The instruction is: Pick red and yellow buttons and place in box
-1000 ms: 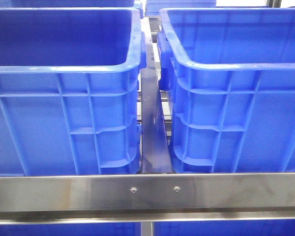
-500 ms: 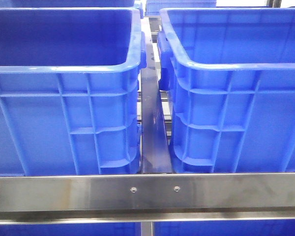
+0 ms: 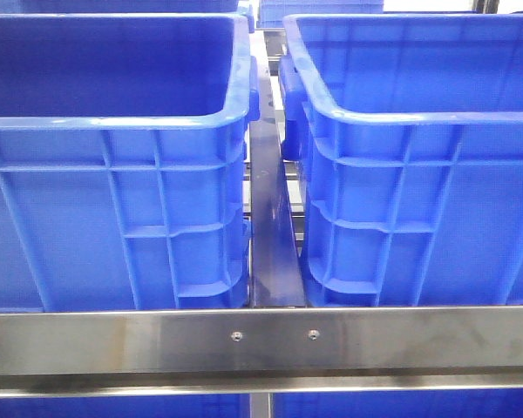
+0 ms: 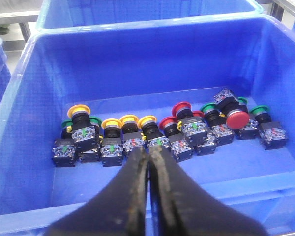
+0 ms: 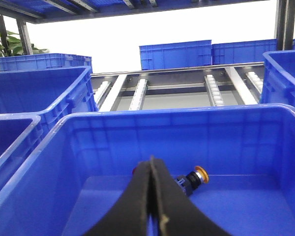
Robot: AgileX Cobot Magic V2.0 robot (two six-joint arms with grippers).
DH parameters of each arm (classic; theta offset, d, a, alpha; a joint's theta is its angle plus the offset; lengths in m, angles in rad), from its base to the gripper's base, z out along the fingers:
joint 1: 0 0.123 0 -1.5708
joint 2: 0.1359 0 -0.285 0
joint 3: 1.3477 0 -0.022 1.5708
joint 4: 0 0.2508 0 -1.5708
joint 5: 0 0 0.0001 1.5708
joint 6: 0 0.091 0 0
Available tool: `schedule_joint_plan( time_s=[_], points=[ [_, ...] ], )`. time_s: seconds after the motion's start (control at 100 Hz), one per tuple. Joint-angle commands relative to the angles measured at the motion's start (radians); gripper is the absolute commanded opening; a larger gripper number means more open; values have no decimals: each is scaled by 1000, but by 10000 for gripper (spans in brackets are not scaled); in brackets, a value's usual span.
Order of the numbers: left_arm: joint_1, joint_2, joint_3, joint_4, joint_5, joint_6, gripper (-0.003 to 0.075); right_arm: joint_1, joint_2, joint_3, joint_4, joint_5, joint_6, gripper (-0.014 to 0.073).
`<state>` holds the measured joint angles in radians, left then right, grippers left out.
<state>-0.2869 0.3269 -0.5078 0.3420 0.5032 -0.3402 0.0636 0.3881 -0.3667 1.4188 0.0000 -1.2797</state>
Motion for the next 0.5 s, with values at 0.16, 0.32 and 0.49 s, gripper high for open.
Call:
schedule_joint_plan(
  time_s=[0.16,0.32,0.49],
  points=[
    [-8,11,-27,13,-78,-4,-19,0,-20,-24,-225,20,157,-67],
    [-8,11,-27,13,-78,-4,-19,-1,-59,-20,-745,46,672,-67],
    [-8,11,-27,13,-78,-4,-19,-5,-109,-14,-1205,66,1113,-67]
  ],
)
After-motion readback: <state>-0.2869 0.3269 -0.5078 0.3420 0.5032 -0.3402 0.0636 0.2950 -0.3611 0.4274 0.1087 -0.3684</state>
